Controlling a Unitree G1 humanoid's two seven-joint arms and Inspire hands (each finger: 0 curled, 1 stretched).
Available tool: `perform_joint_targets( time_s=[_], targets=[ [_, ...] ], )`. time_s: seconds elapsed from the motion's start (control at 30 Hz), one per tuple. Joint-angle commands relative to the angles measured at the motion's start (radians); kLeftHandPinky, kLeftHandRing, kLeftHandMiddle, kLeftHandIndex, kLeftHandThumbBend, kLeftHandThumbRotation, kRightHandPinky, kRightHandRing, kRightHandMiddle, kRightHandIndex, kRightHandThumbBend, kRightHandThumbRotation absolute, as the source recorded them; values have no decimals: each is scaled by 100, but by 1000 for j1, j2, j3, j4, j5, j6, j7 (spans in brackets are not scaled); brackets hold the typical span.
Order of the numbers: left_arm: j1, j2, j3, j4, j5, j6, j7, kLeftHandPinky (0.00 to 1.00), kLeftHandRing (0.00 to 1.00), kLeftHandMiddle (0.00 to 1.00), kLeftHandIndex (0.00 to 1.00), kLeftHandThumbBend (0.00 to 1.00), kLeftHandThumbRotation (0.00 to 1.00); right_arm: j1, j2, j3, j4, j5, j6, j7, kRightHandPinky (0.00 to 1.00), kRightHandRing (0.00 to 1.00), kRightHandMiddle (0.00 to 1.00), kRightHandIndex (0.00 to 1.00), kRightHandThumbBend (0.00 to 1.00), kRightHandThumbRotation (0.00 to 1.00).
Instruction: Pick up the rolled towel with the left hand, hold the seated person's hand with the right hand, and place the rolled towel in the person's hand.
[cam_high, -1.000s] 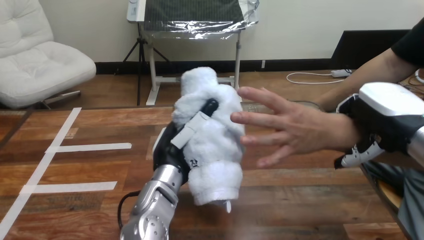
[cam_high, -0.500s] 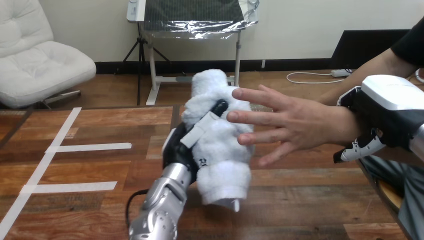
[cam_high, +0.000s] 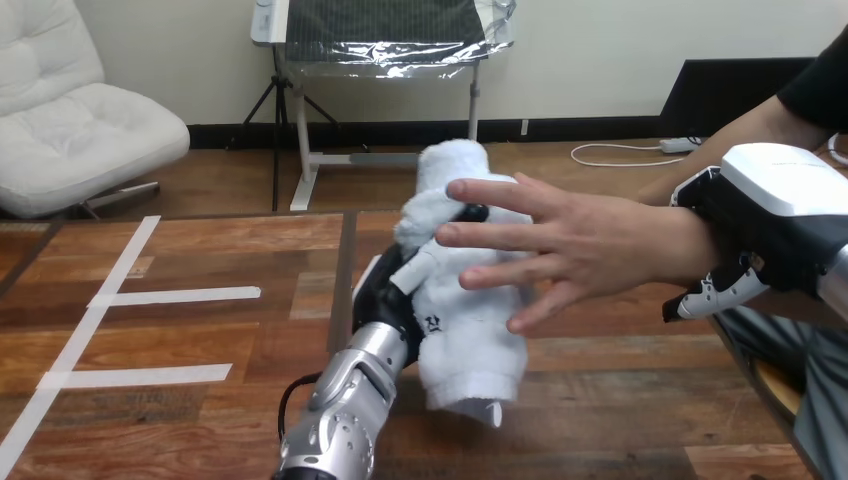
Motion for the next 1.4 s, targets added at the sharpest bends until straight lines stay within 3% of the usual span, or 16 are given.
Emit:
perform_joint_targets(
  time_s=[0.0,0.5,1.03,1.37],
  targets=[
    [-188,-152,20,51,-9,-70,-13,27,35,42,49,61,0,-24,26,-20,-82,17,-7,-9,39,44,49,48,86,0],
    [-260,-245,29,151,-41,-108,-21,25,33,39,46,69,0,-12,35,-19,-102,14,23,-8,40,44,50,48,85,0],
    [-269,-328,24,125,-86,-101,-44,24,32,39,44,76,0,2,41,-28,-94,29,8,-21,39,44,50,48,86,0],
    [-273,-349,17,111,-103,-87,-41,24,31,38,43,78,0,2,47,-30,-89,32,13,-20,36,42,48,48,85,0]
  ],
)
